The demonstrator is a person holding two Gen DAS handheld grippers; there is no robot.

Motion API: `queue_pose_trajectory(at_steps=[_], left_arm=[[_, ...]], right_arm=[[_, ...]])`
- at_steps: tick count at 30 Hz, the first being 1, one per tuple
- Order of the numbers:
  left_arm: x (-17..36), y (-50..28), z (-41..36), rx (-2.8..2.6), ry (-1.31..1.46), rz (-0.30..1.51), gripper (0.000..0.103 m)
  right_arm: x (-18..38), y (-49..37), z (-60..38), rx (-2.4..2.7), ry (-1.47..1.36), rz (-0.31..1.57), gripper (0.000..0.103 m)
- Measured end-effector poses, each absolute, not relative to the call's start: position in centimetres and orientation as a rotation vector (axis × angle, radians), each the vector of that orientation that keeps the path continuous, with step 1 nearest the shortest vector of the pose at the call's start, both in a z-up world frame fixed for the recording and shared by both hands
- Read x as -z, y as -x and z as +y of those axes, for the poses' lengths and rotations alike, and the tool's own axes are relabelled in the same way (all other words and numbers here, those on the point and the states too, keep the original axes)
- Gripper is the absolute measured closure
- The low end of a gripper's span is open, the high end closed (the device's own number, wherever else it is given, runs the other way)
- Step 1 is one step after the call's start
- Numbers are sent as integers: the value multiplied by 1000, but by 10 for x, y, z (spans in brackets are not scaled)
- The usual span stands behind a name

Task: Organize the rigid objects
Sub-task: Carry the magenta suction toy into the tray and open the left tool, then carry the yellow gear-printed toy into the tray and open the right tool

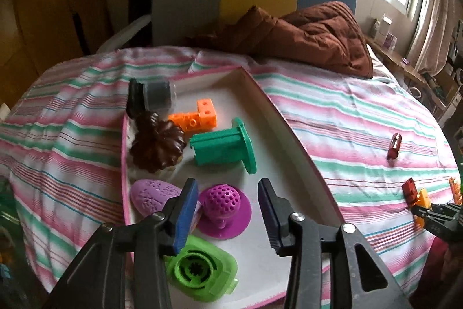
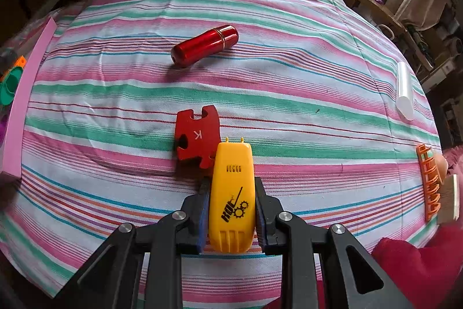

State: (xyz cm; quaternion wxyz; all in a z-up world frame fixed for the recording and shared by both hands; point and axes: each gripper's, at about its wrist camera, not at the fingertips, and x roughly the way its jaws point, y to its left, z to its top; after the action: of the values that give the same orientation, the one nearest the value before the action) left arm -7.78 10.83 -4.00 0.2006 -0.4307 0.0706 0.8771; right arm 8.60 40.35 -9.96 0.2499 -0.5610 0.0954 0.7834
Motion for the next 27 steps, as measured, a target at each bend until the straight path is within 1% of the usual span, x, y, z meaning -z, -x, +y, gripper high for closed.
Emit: queue_pose_trajectory(at_steps=[6, 12, 19, 27], left_arm=[[15, 58, 99, -2508, 1122, 203, 60], [1, 41, 86, -2551, 1070, 217, 59], [-2, 29, 73, -2568, 1060, 214, 59], [0, 23, 62, -2582, 1067, 206, 59]], right_arm=[[98, -85, 399, -2133, 1523, 253, 76], [97, -88, 387, -2149, 1526, 250, 76], [95, -94, 369, -2211, 1530, 276, 77], [96, -85, 344, -2278, 1533, 222, 77]])
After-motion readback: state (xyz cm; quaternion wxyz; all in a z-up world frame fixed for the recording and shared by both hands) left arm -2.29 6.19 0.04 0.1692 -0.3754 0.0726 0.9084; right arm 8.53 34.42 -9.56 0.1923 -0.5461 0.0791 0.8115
